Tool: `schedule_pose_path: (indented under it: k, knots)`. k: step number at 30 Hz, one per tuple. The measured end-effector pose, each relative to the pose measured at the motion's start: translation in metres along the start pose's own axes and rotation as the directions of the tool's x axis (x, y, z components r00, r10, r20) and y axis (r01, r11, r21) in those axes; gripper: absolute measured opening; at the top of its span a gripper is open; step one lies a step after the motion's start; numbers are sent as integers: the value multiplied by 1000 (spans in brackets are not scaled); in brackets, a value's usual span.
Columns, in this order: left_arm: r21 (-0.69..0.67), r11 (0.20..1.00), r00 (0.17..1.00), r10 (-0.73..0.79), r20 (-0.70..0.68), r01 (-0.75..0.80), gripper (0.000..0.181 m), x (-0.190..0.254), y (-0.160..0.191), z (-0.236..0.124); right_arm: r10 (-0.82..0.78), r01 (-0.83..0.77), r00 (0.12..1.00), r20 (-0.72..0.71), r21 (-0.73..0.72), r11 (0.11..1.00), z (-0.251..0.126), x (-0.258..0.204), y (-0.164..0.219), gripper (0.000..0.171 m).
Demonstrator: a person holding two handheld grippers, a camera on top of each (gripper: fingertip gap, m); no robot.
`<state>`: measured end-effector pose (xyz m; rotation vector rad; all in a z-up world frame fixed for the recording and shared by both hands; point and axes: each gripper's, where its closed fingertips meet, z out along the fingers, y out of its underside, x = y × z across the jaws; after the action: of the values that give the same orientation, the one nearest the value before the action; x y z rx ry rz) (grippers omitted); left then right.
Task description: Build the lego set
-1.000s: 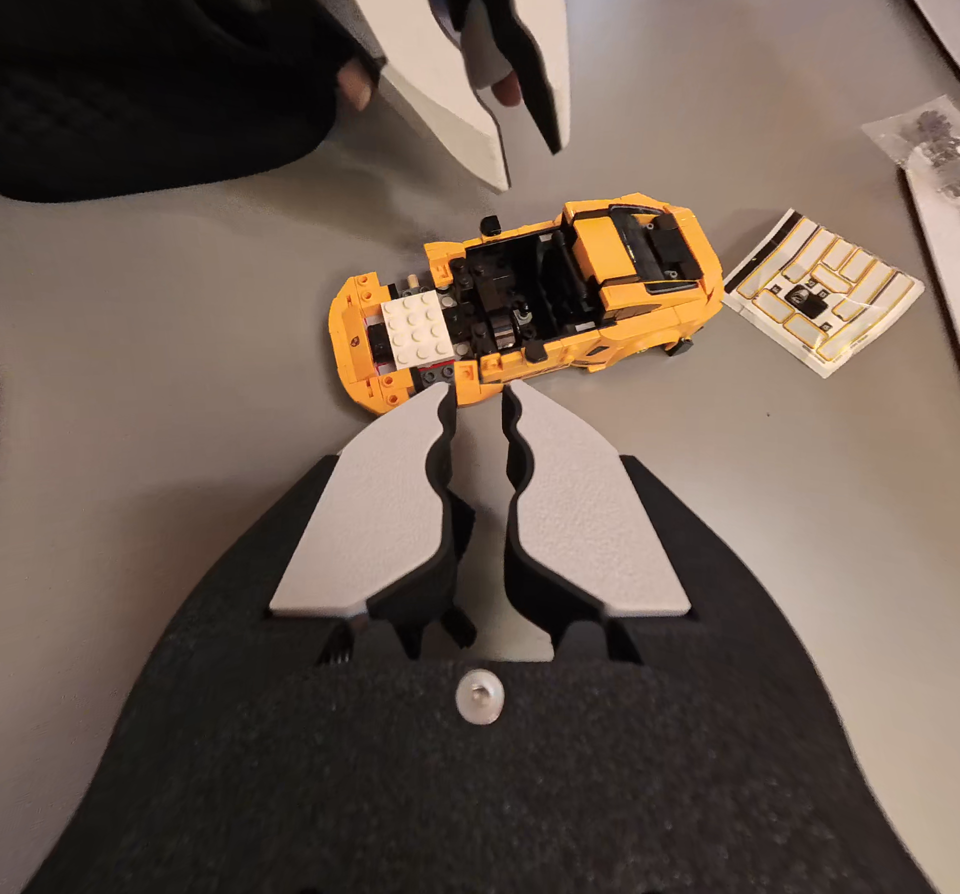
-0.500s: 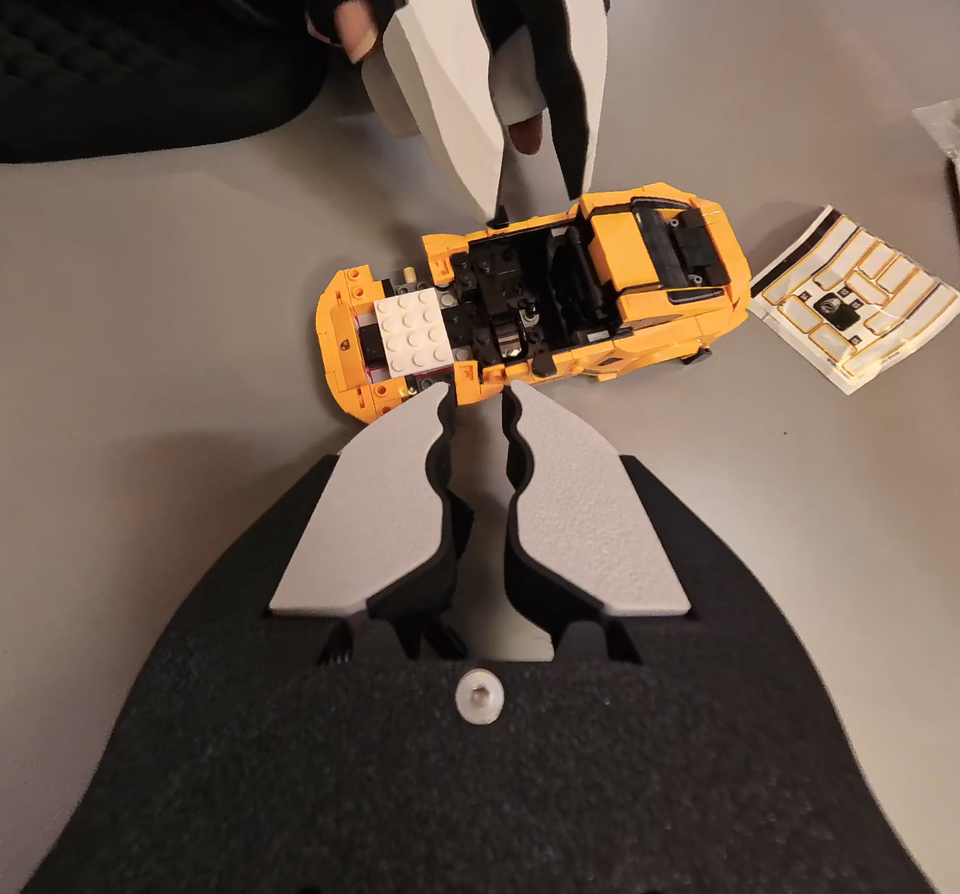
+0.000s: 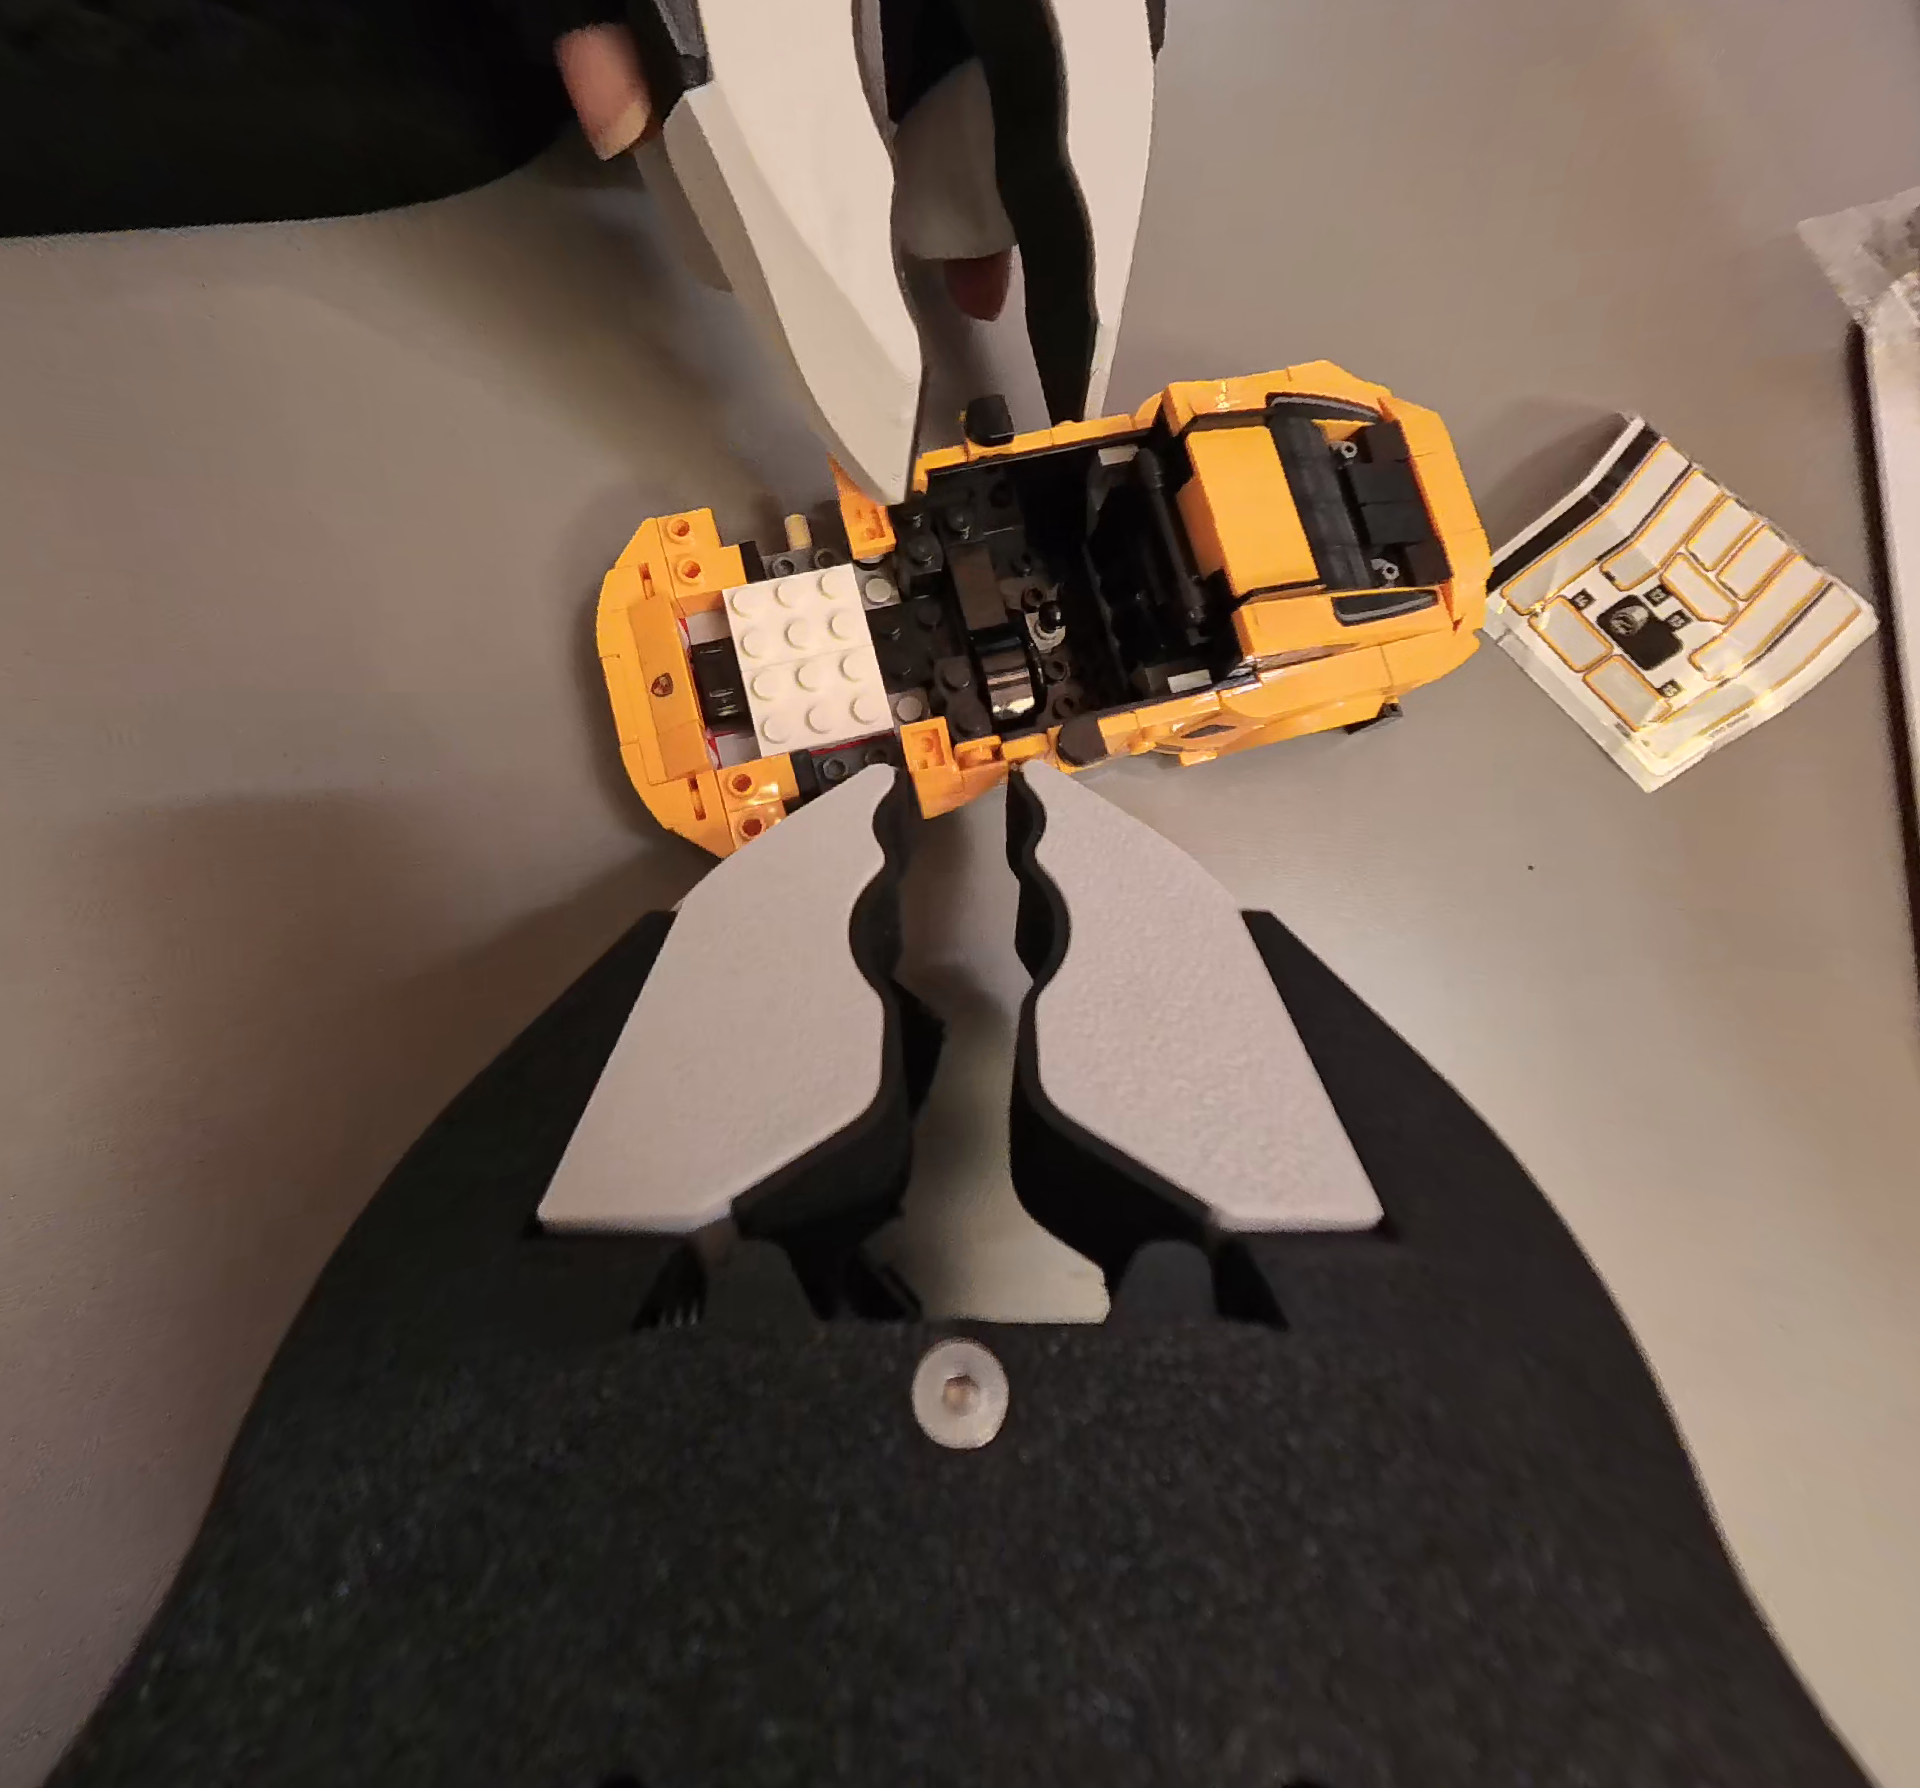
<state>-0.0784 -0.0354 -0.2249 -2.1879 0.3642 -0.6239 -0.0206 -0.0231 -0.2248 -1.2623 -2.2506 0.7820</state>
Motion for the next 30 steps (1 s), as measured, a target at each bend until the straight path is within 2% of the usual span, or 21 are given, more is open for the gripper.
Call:
schedule_pose_path:
  k: [10,14,18,21,24,27,30]
  knots:
    - [-64,998,999,29,28,-27,36,16,7,2,23,-21,999,37,-34,999,-6,-4,9,18]
    - [-91,995,999,38,-19,-40,35,22,6,-6,17,-15,997,70,-22,1000,-7,-5,11,16]
    - [-52,998,999,37,13,-36,34,-1,-14,-25,17,-16,996,85,-15,1000,-8,-4,11,15]
    - [-5,1000,999,-16,44,16,42,-29,-35,-25,17,-15,996,90,-21,1000,-8,-3,11,15]
    - [35,995,995,-97,-28,98,50,-42,-47,-10,11,-9,996,84,-22,1000,-8,-1,10,14]
    - [9,983,975,-181,-132,184,56,-45,-46,3,9,-7,996,85,-23,1000,-7,-1,8,14]
    - [-24,971,940,-238,-245,239,52,-31,-42,10,-2,4,996,93,-28,1000,-5,0,7,14]
